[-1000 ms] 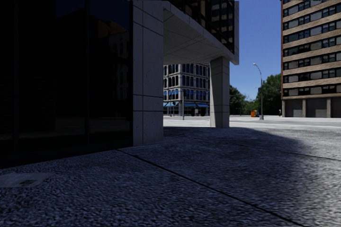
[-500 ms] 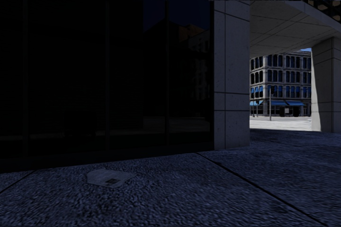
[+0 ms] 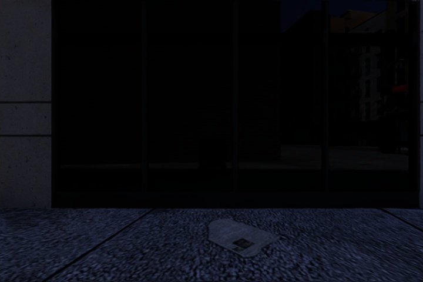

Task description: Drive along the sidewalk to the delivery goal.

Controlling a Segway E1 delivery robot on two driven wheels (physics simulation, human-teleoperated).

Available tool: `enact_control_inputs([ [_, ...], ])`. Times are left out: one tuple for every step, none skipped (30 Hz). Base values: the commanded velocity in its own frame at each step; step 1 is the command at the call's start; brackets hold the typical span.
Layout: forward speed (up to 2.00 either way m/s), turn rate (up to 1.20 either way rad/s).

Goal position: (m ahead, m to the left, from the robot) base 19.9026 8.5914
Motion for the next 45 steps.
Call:
enact_control_inputs([
  [0.94, 0.98],
  [0.94, 0.98],
  [0.94, 0.98],
  [0.94, 0.99],
  [0.94, 0.99],
  [0.94, 0.99],
  [0.94, 0.99],
  [0.94, 0.99],
  [0.94, 0.99],
  [0.94, 0.99],
  [0.94, 0.99],
  [0.94, 0.99],
  [0.94, 0.99],
  [0.95, 0.99],
  [0.96, 0.99],
  [0.98, 0.99],
  [1.02, 0.99],
  [1.02, 0.99],
  [1.04, 0.99],
  [1.05, 0.99],
  [1.05, 0.99],
  [1.05, 0.99],
  [1.05, 0.99],
  [1.05, 0.99],
  [1.05, 0.99],
  [1.05, 0.99],
  [1.05, 0.99],
  [1.05, 0.99],
  [1.05, 0.99],
  [1.05, 0.99],
  [1.05, 0.99],
  [1.05, 0.99],
  [1.05, 0.99],
  [1.05, 0.99],
  [1.05, 0.99],
  [1.05, 0.97],
  [1.05, 0.97],
  [2.00, 0.85],
  [2.00, 0.85],
  [2.00, 0.81],
  [2.00, 0.80],
  [2.00, 0.81],
  [2.00, 0.81],
  [2.00, 0.81],
  [2.00, 0.81],
])
